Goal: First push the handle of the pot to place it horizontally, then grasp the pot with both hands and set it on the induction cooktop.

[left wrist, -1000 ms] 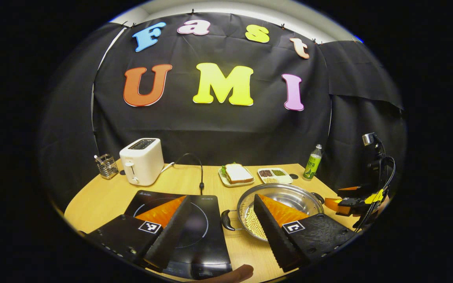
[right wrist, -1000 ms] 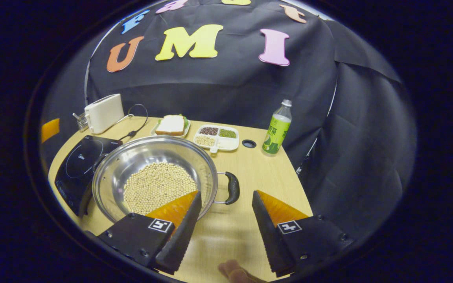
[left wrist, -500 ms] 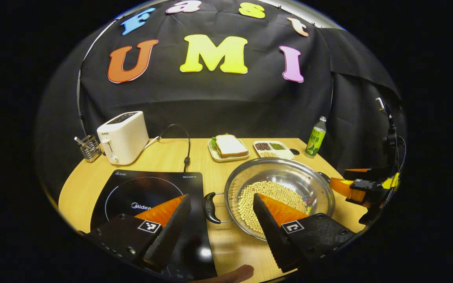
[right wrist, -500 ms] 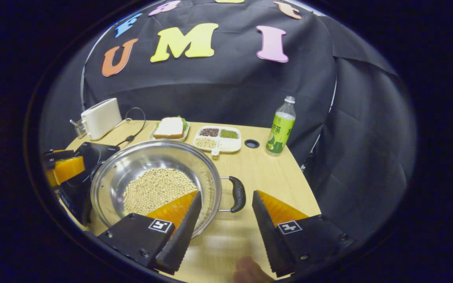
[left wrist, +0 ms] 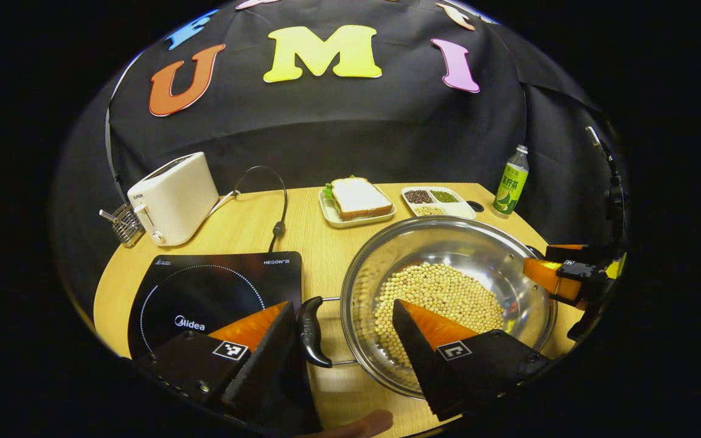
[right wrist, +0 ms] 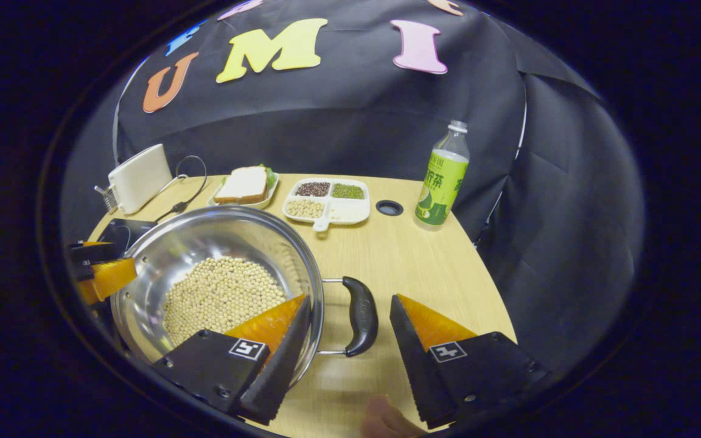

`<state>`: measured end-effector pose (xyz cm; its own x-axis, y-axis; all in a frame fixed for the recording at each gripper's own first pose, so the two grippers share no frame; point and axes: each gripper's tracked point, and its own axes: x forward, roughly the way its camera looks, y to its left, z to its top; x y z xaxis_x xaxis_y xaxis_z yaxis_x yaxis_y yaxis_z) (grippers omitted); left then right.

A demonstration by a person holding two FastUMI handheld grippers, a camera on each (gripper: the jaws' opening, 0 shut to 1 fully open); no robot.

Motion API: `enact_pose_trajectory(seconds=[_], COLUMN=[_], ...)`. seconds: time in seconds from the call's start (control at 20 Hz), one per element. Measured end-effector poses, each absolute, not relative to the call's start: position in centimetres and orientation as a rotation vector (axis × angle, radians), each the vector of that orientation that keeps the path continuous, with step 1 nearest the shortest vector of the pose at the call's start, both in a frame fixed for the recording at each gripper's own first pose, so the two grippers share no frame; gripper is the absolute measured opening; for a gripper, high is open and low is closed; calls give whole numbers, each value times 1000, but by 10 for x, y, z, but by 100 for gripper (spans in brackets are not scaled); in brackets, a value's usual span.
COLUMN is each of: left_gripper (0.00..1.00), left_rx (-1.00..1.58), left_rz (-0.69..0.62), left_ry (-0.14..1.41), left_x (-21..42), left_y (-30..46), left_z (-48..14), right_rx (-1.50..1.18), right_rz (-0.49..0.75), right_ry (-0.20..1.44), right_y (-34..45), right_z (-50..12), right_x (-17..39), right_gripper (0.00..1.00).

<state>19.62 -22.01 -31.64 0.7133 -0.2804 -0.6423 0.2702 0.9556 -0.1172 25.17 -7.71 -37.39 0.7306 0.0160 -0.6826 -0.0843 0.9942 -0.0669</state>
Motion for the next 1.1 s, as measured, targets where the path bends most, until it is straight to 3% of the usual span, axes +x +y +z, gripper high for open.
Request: enact_pose_trajectory(seconds=[0.5,0.55,0.6,0.65,0.7,1.1], left_gripper=[94,85,79,53,61,52], left_rx=[-25,-20,-34,-64,-77,-47], left_rz=[-297,-286,-278,-276,-278,-332], left_ry=[758,762,766,765,770,764], left_x=[201,201,202,203,201,177], left_y=[-218,-213,-211,-212,-213,-218], left_z=[-335,-336,-339,-338,-337,-327], right_rx=[-48,-35,-21,-14,-8,68], right_rz=[66,67,52,46,41,-12], right_ry=[779,793,789,799,801,832], right_y=[-73,-71,-73,-73,-73,-85], right_z=[-390,-392,-391,-390,-391,-385], right_x=[252,249,248,245,245,212], right_gripper=[82,82,74,73,70,65])
